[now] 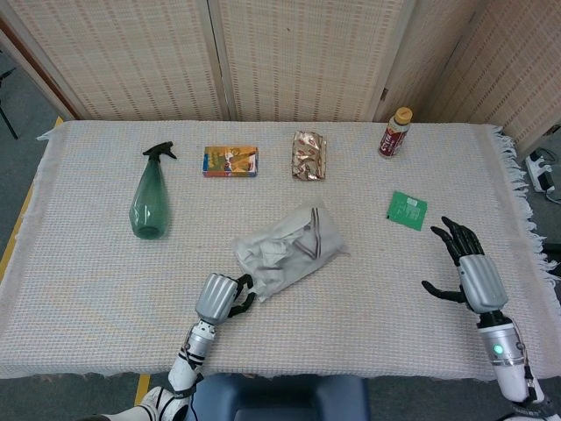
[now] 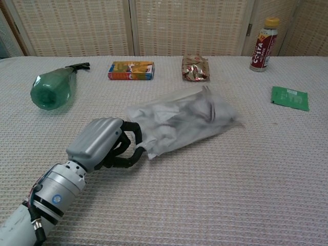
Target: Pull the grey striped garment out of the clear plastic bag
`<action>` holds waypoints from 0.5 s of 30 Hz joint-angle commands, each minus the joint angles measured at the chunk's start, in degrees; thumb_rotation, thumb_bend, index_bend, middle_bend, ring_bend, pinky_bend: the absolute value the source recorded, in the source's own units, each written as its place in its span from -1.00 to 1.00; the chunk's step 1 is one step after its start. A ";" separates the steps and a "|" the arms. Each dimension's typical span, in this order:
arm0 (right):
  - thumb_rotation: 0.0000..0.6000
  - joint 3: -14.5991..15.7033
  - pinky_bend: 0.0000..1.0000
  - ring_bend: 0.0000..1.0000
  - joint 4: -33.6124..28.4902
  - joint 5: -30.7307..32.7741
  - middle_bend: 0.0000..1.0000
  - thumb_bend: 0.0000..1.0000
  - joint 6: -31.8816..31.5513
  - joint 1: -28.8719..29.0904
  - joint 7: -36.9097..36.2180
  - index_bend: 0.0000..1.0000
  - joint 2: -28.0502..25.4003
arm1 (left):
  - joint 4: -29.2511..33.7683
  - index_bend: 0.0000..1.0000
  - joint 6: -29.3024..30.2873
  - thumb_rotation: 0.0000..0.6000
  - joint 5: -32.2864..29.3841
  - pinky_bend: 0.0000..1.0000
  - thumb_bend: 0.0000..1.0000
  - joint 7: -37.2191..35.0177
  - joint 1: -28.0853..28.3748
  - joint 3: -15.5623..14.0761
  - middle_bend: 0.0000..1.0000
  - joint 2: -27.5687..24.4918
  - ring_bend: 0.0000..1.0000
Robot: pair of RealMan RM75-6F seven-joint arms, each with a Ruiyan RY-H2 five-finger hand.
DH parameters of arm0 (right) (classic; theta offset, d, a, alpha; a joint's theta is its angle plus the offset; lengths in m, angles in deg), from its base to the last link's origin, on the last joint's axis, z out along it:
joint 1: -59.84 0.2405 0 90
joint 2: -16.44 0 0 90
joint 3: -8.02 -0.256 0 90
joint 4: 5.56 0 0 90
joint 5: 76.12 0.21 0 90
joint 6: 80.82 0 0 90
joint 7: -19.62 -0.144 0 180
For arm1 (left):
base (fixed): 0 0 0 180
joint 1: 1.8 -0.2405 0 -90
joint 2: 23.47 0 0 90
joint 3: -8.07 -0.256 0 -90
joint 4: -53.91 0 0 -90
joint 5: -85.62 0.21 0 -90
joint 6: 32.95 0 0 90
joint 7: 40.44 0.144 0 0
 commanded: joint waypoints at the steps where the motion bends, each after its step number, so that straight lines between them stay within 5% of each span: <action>1: 1.00 0.19 -1.00 -1.00 0.11 -0.15 -1.00 -0.76 0.30 0.14 0.26 -0.81 0.19 | -0.08 0.34 0.31 0.74 0.04 1.00 0.15 -0.11 -0.05 -0.15 1.00 0.00 1.00; 7: 1.00 0.41 -1.00 -1.00 1.21 0.26 -1.00 -0.76 2.58 1.35 1.55 -0.81 2.18 | -1.36 0.41 1.69 0.98 0.45 1.00 0.25 -0.81 -0.69 -0.83 1.00 -0.10 1.00; 15: 1.00 -1.17 -1.00 -1.00 2.20 2.63 -1.00 -0.73 9.36 6.02 4.20 -0.67 6.70 | 0.47 0.43 2.95 1.00 1.23 1.00 0.26 -0.34 -1.49 -1.78 1.00 -2.13 1.00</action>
